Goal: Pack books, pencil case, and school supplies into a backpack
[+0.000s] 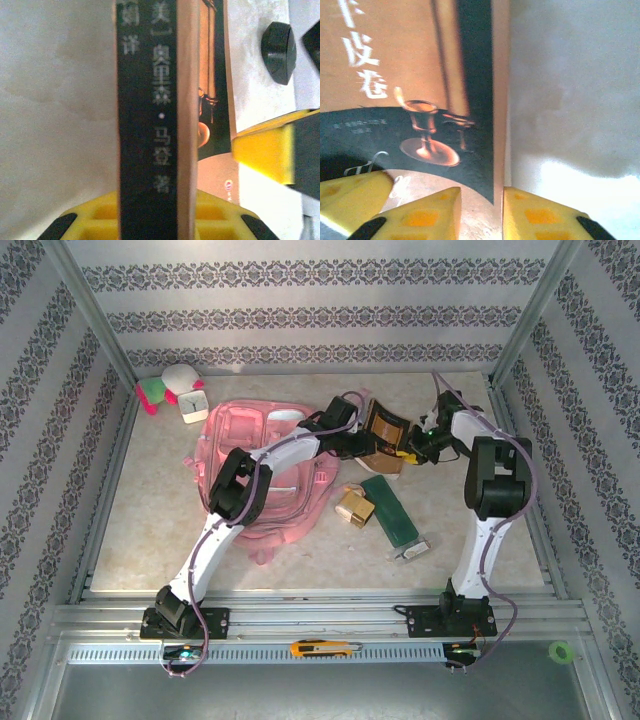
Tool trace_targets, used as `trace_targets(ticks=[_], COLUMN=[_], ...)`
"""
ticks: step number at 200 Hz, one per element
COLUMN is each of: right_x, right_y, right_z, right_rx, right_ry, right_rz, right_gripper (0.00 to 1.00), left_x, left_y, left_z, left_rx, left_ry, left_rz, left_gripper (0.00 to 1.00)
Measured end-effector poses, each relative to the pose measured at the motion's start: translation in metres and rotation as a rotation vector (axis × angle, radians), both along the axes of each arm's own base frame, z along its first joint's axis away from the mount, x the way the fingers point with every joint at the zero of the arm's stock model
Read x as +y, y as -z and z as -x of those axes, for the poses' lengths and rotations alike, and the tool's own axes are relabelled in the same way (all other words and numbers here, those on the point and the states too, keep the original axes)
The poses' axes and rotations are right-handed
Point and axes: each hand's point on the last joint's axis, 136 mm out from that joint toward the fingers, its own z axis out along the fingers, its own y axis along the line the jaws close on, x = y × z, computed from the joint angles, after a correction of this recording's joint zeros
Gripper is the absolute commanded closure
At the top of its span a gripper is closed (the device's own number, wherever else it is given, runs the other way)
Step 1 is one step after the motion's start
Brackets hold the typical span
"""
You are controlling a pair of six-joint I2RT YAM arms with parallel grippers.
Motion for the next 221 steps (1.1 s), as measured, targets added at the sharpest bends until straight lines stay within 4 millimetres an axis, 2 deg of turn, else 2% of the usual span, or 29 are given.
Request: trace_targets(ticks=[9,23,56,74,87,100,122,144,169,221], right_x=[0.0,0.0,0.001,0.007,0.014,0.024,0.046,0.074,0.103,0.127], right_y=[-0.013,-0.04,-0.129,-0.179,-0.209,-0.235,-0.271,-0.291,-0.297,-0.304], right_z=[-0.001,-0.003,0.006,0.022,0.038,0.057,0.095,0.131,0.159,0.159], right_rx=[-0.032,-0.098,-0.344,-0.498,-0.609,-0.724,-0.937,-1.132,-1.248,-1.269], right_ry=[-0.002,-0.003,-0.007,-0.007,-0.014,-0.03,-0.086,-0.172,-0.266,-0.336], right_rz=[0.003,0.008,0.028,0.029,0.017,-0.001,-0.043,-0.094,-0.176,-0.356], right_gripper=[0.64,0.56,0.42,0.39,0.37,0.32,0.18,0.1,0.08,0.07], left_x=[0.002,0.008,0.036,0.054,0.067,0.079,0.098,0.108,0.112,0.111], left_y=[-0.01,-0.035,-0.113,-0.16,-0.185,-0.204,-0.225,-0.24,-0.258,-0.29], left_z=[0.002,0.006,0.034,0.059,0.082,0.106,0.148,0.177,0.198,0.218], left_rx=[-0.032,-0.103,-0.281,-0.401,-0.48,-0.552,-0.648,-0.707,-0.748,-0.778], left_ry=[0.006,0.015,0.037,0.051,0.07,0.09,0.135,0.181,0.218,0.257], left_rz=[-0.023,-0.053,-0.056,-0.006,0.041,0.087,0.167,0.241,0.332,0.509], left_gripper=[1.0,1.0,1.0,1.0,1.0,1.0,1.0,1.0,1.0,1.0])
